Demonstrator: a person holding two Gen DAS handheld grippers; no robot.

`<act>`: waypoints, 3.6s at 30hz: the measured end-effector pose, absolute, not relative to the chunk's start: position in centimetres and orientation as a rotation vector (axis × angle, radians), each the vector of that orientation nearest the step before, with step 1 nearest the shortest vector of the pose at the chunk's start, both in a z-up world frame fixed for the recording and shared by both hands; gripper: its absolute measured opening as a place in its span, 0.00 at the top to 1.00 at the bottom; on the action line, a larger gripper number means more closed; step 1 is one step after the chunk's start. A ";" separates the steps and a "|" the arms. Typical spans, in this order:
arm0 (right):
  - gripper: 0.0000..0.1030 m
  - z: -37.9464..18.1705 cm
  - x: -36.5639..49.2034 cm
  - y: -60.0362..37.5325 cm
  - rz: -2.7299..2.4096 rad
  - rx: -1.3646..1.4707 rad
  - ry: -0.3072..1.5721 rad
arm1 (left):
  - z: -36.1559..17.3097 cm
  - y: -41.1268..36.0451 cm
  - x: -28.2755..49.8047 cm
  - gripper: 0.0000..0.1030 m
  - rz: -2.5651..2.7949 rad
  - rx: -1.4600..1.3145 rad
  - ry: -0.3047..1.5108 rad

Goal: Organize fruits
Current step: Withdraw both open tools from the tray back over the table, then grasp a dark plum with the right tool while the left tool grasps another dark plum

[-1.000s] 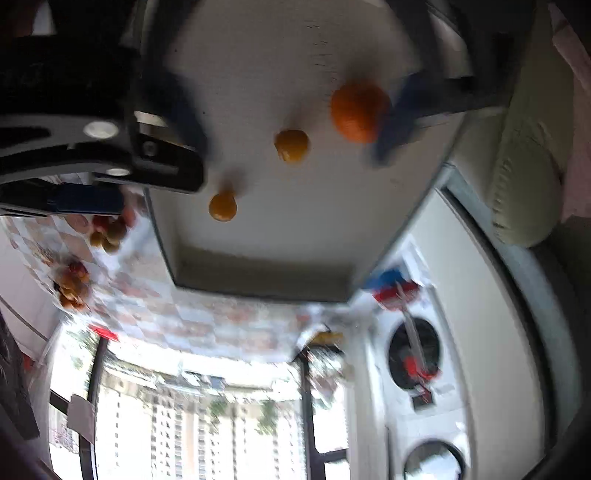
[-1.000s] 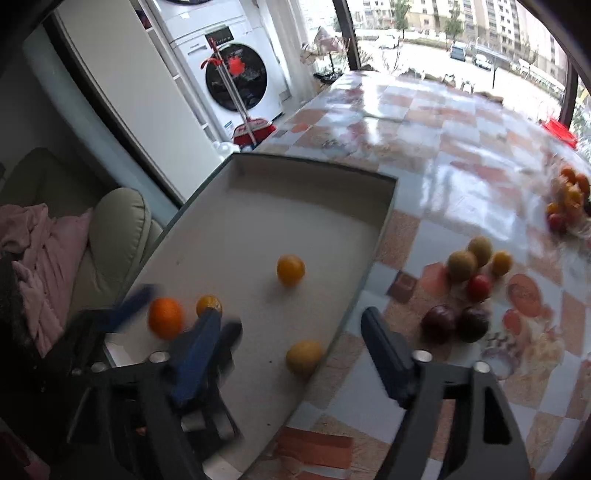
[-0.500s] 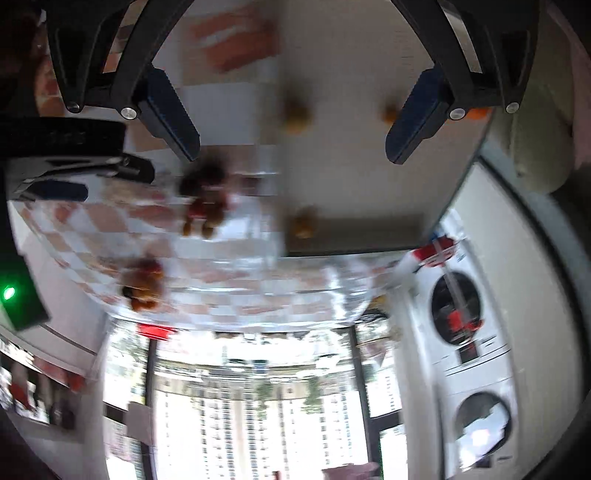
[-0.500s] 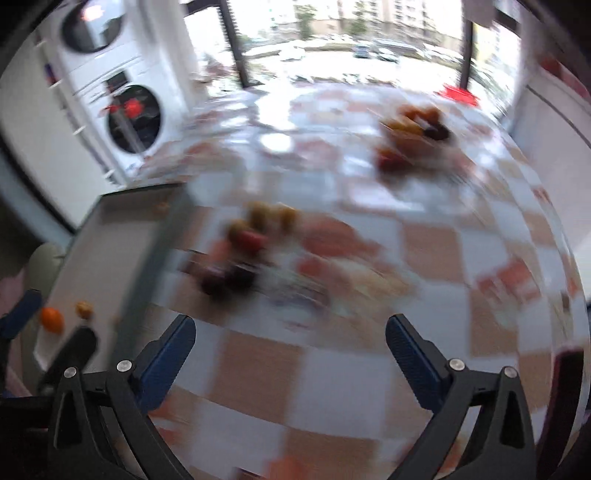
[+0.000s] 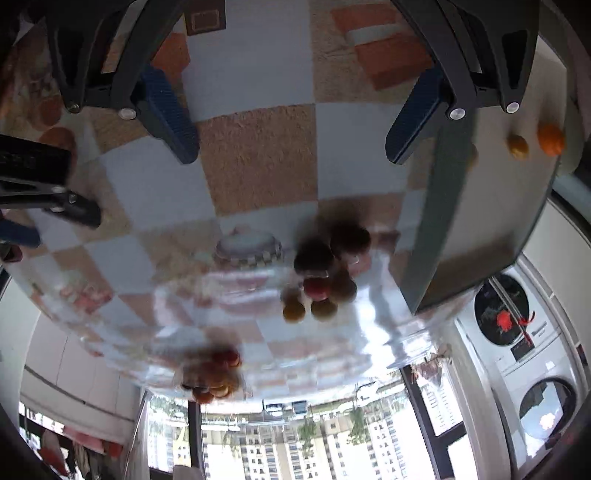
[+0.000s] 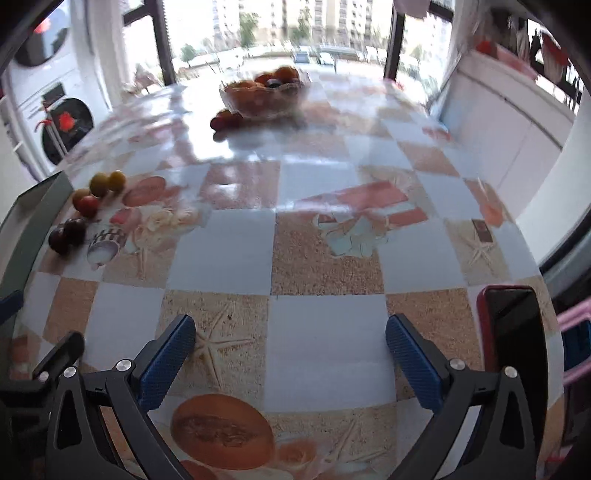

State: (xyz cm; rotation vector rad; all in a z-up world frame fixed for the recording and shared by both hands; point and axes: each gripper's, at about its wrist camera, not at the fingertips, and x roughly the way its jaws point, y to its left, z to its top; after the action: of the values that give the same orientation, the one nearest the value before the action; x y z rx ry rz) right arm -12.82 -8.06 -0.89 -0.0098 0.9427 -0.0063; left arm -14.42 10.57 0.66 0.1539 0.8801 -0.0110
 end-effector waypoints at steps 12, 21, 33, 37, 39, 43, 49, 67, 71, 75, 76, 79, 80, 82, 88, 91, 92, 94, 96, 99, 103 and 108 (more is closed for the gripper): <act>0.00 -0.9 -13.5 -8.6 -0.006 -0.005 0.934 | 0.0 11.7 -14.9 0.00 -0.041 0.029 0.900; 0.00 -0.9 -13.3 -8.5 -0.006 -0.005 0.935 | -0.2 12.0 -14.5 0.00 -0.041 0.029 0.901; 0.00 -0.9 -13.3 -8.6 -0.006 -0.005 0.935 | -0.2 12.1 -14.6 0.00 -0.041 0.029 0.901; 0.00 -0.9 -13.3 -8.6 -0.006 -0.005 0.936 | -0.2 12.1 -14.6 0.00 -0.041 0.029 0.901; 0.00 -0.9 -13.3 -8.6 -0.006 -0.005 0.936 | -0.2 12.1 -14.6 0.00 -0.042 0.029 0.901; 0.00 -0.8 -13.3 -8.4 -0.005 -0.008 0.942 | -0.2 12.2 -14.4 0.00 -0.043 0.028 0.902; 0.00 0.2 -11.1 -7.4 0.076 0.047 1.025 | -0.3 12.1 -14.1 0.00 -0.045 0.027 0.904; 0.32 1.0 -4.4 6.3 0.507 -0.025 1.057 | 5.1 15.1 -17.8 0.15 -0.012 0.077 0.767; 0.46 1.3 -4.2 6.7 0.552 -0.013 1.049 | 6.0 17.6 -16.6 0.15 0.035 0.012 0.770; 0.66 0.9 -3.7 5.9 0.587 0.062 1.087 | 6.7 18.5 -15.4 0.15 0.060 -0.003 0.752; 0.66 0.8 -3.6 5.7 0.598 0.076 1.092 | 6.7 18.6 -15.1 0.15 0.066 -0.002 0.752; 0.65 0.9 -3.9 5.3 0.609 0.088 1.078 | 7.0 19.1 -14.6 0.15 0.082 -0.025 0.748; 0.62 1.0 -4.0 5.1 0.604 0.084 1.071 | 7.1 19.3 -14.6 0.15 0.084 -0.037 0.747; 0.51 1.0 -4.3 4.9 0.612 0.058 1.066 | 7.0 20.1 -14.8 0.15 0.093 -0.055 0.753; 0.43 0.9 -5.0 5.8 0.607 -0.073 1.023 | 6.5 21.0 -15.0 0.15 0.111 -0.062 0.773; 0.43 0.9 -4.5 6.9 0.626 -0.091 1.001 | 6.9 21.4 -15.1 0.15 0.108 -0.076 0.778; 0.44 1.1 -4.5 7.1 0.641 -0.081 0.990 | 7.0 21.5 -15.1 0.15 0.106 -0.077 0.776; 0.54 1.2 -4.2 7.3 0.663 -0.060 0.995 | 7.4 21.7 -14.9 0.15 0.103 -0.076 0.772; 0.63 1.2 -4.1 6.9 0.683 -0.020 1.009 | 7.7 21.6 -14.4 0.15 0.082 -0.079 0.776; 0.74 0.7 -4.1 6.0 0.683 0.014 1.027 | 7.5 20.3 -13.2 0.15 0.045 -0.067 0.790; 0.74 1.0 -5.1 4.5 0.655 0.002 1.017 | 6.4 17.8 -11.7 0.15 -0.007 -0.034 0.824; 0.74 1.2 -6.1 0.8 0.568 0.032 1.009 | 4.8 14.9 -9.2 0.15 -0.031 0.031 0.869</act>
State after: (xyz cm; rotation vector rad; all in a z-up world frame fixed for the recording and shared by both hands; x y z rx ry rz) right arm -6.05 0.80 1.24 0.0321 1.0087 0.5685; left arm -9.20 14.90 4.78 0.0308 0.8687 -0.0307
